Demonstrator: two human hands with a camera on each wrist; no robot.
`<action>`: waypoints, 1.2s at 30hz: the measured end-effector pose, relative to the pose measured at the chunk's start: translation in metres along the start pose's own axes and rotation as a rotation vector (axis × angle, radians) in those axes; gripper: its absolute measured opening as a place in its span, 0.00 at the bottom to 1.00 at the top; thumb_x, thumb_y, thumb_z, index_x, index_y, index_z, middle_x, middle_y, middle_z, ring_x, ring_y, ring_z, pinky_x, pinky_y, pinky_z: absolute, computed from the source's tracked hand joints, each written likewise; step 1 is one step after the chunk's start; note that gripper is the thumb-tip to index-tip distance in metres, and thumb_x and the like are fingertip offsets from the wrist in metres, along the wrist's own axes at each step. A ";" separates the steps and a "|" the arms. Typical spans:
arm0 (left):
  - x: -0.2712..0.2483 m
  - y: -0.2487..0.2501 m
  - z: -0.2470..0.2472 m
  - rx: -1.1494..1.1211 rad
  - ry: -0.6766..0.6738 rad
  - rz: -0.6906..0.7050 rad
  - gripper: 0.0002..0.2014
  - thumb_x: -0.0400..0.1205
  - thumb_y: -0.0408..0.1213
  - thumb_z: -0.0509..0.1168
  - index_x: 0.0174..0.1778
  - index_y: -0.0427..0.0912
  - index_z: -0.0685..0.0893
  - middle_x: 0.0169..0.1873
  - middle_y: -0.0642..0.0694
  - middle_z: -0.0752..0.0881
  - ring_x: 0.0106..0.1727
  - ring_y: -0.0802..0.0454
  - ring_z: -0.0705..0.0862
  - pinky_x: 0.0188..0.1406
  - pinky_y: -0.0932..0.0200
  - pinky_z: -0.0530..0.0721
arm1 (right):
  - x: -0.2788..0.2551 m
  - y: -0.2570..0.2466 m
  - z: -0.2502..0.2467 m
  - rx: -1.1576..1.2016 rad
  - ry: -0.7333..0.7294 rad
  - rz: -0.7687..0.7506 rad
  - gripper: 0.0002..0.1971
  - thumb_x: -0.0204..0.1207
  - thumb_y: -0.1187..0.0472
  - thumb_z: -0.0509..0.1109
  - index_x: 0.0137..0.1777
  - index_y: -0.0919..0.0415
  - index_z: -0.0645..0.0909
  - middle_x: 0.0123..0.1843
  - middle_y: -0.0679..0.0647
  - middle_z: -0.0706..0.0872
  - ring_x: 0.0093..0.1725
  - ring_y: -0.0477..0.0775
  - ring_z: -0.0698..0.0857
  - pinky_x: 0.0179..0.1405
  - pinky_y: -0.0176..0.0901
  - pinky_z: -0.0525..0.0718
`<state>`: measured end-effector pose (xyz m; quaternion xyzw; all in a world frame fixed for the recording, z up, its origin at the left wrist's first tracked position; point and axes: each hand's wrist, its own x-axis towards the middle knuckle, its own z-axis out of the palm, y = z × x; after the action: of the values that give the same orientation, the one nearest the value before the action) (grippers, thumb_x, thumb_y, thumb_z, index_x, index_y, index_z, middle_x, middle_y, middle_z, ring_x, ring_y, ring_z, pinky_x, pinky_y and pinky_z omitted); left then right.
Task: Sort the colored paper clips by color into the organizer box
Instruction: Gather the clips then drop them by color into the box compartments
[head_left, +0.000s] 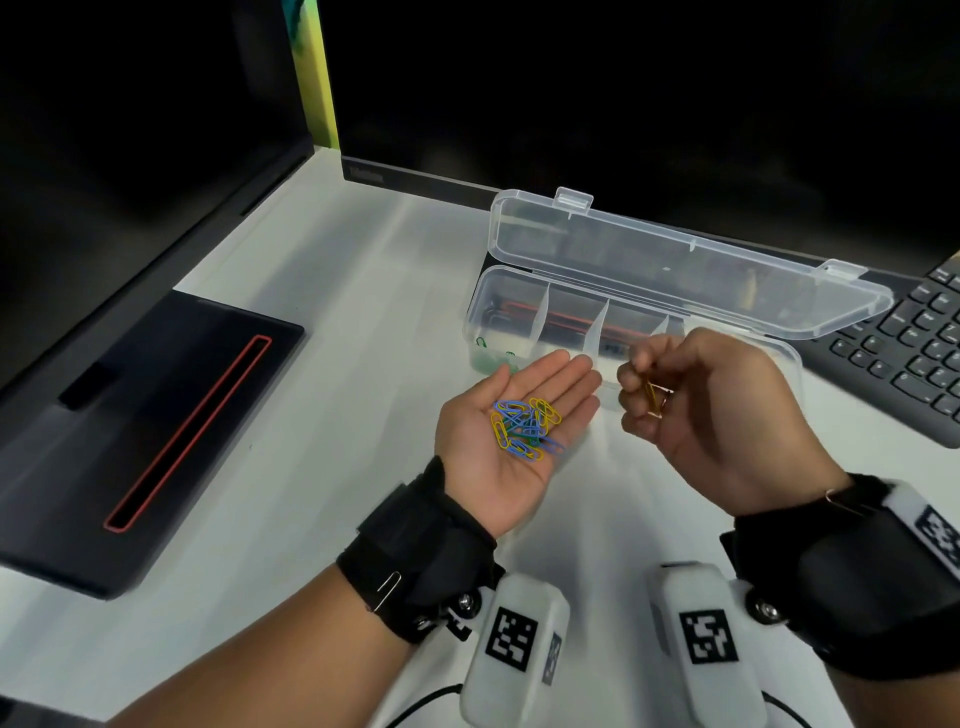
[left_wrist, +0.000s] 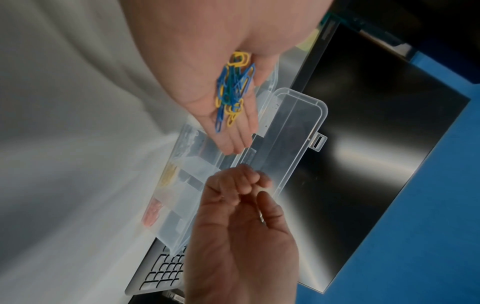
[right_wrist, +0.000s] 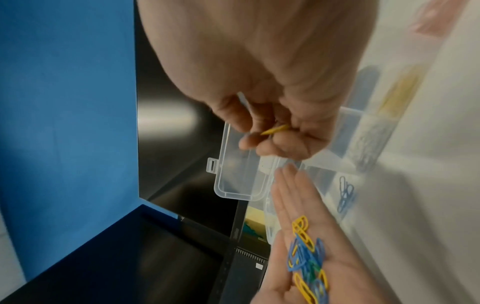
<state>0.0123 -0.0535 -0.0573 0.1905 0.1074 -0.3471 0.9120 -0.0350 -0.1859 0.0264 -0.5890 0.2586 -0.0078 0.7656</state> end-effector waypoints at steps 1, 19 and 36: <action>0.000 -0.001 0.001 -0.005 0.006 0.006 0.25 0.87 0.40 0.49 0.51 0.25 0.86 0.51 0.30 0.89 0.48 0.37 0.91 0.51 0.43 0.87 | 0.001 -0.002 -0.001 -0.016 0.008 0.005 0.13 0.75 0.64 0.56 0.31 0.62 0.77 0.28 0.56 0.69 0.25 0.51 0.65 0.23 0.39 0.66; -0.006 -0.005 0.000 0.107 0.009 0.012 0.23 0.87 0.43 0.48 0.60 0.33 0.83 0.59 0.37 0.87 0.56 0.41 0.85 0.49 0.55 0.84 | -0.012 0.021 0.024 -1.270 0.083 -0.484 0.03 0.65 0.56 0.79 0.35 0.44 0.89 0.17 0.38 0.76 0.24 0.45 0.75 0.26 0.35 0.69; -0.005 -0.003 0.002 0.012 0.005 -0.040 0.23 0.88 0.41 0.49 0.57 0.28 0.84 0.59 0.31 0.86 0.56 0.39 0.88 0.61 0.47 0.83 | -0.006 0.021 0.012 -0.345 0.065 -0.163 0.12 0.73 0.71 0.65 0.31 0.57 0.76 0.28 0.59 0.74 0.19 0.48 0.61 0.21 0.37 0.58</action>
<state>0.0070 -0.0534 -0.0550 0.1948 0.1116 -0.3656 0.9033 -0.0414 -0.1670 0.0119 -0.7300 0.2322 -0.0442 0.6413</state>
